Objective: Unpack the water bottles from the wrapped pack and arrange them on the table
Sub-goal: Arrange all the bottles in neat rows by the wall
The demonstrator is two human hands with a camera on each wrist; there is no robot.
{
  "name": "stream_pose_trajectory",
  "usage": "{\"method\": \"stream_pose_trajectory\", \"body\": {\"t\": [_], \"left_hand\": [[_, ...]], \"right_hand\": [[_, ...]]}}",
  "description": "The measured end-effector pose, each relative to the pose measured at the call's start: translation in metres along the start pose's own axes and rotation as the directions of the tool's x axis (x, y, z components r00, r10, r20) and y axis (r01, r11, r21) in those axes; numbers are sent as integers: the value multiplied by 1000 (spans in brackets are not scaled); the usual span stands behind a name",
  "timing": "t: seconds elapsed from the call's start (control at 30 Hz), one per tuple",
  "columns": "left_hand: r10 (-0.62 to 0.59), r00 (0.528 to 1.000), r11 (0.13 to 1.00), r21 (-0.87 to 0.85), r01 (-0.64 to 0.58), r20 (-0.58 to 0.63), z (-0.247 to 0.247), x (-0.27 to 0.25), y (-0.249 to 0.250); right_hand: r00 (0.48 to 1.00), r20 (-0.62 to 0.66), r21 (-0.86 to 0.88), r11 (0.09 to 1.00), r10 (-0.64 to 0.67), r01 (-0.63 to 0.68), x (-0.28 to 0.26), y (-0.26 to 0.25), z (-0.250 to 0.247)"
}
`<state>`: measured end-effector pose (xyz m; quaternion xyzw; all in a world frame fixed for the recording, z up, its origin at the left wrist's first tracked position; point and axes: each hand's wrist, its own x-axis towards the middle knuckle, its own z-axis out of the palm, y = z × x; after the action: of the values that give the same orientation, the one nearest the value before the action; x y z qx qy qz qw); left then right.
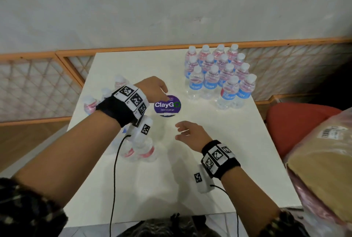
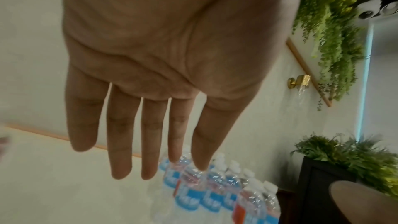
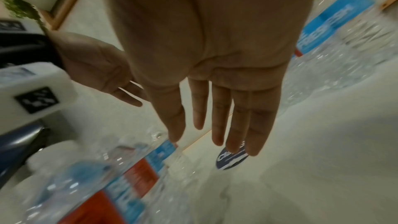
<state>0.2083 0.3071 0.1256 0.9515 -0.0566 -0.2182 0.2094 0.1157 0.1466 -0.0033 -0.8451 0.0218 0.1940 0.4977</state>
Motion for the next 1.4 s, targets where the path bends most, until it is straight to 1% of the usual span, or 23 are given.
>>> {"method": "stream_pose_trajectory", "body": {"t": [0.13, 0.23, 0.3, 0.43, 0.57, 0.67, 0.73, 0.83, 0.97, 1.07, 1.13, 1.27, 1.33, 1.4], "left_hand": [[-68, 997, 993, 100, 63, 45, 4, -14, -38], [-89, 991, 984, 161, 72, 101, 11, -24, -55], [-89, 988, 975, 213, 60, 130, 17, -29, -64], [-68, 980, 958, 286, 13, 185, 25, -37, -75], [18, 988, 941, 331, -69, 154, 29, -40, -73], [76, 987, 941, 317, -119, 143, 35, -41, -63], [114, 984, 937, 316, -152, 134, 42, -39, -54], [172, 978, 926, 319, -202, 121, 53, -33, -34], [218, 968, 927, 283, -246, 126, 64, -17, -7], [276, 957, 925, 246, -289, 88, 68, -5, 10], [295, 952, 930, 202, -306, 81, 69, 2, 22], [353, 933, 935, -20, -353, 70, 81, 19, 34], [350, 936, 935, -79, -346, 48, 87, 32, 38], [330, 943, 941, -90, -325, 45, 87, 38, 42]], "right_hand": [[993, 98, -8, 998, -67, 68, -15, -24, 45], [986, 127, 44, 994, -105, 101, -23, -34, 72], [987, 92, 45, 990, -134, 130, -27, -41, 84], [986, 1, -9, 986, -165, 165, -28, -47, 101], [983, -38, -58, 982, -180, 177, -30, -43, 102], [982, -84, -96, 982, -171, 163, -32, -37, 91], [977, -154, -86, 987, -149, 137, -33, -30, 77], [954, -273, -69, 992, -123, 108, -32, -16, 51], [936, -347, -58, 998, -55, 37, -24, 3, 11], [923, -385, -64, 998, -5, -22, -17, 10, -21], [917, -399, -67, 997, 7, -37, -10, 15, -39], [926, -377, -83, 994, 28, -64, 3, 24, -67], [929, -371, -100, 993, 16, -57, 12, 26, -80], [932, -362, -137, 990, -10, -42, 19, 26, -91]]}}
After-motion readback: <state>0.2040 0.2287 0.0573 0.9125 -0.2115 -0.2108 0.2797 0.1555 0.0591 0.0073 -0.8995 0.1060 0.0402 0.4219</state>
